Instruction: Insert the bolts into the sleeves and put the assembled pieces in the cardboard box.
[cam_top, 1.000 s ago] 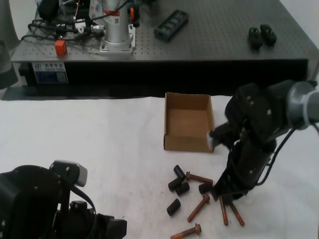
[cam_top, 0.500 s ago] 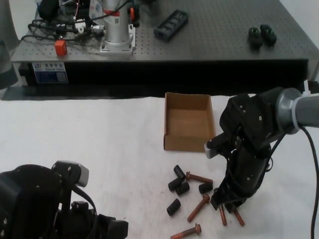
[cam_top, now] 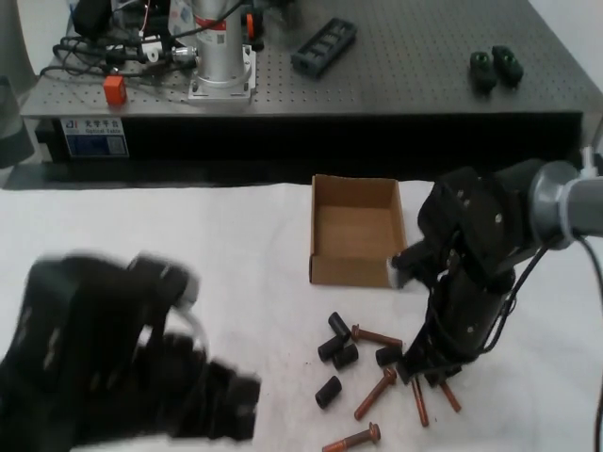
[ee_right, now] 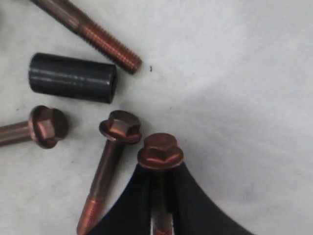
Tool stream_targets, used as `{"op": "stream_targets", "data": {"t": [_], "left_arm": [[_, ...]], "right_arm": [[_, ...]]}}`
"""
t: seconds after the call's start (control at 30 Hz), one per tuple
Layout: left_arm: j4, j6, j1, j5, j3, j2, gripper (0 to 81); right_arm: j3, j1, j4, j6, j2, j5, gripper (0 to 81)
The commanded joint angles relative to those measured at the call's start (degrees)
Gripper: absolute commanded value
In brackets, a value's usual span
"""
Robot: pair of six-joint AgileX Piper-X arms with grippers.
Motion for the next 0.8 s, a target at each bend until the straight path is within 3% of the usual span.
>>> {"op": "stream_targets", "data": {"t": [0.0, 0.27, 0.43, 0.77], "left_arm": [[2.62, 6.12, -0.49, 0.35, -4.88, 3.71, 27.1], [24.92, 18.58, -5.59, 0.39, -30.65, 25.84, 26.3], [33.09, 20.63, -8.20, -1.77, -42.91, 37.82, 26.4], [39.95, 25.39, -10.91, -4.06, -51.34, 48.27, 26.4]], "right_arm": [[-0.24, -0.34, -0.04, 0.76, -2.56, -1.66, 1.0], [7.54, -3.01, 0.61, 7.41, -18.68, -5.25, 1.0], [12.25, -5.14, 0.61, 7.66, -26.63, -5.25, 1.0], [13.30, -7.67, 1.51, 7.93, -31.78, -6.15, 1.0]]}}
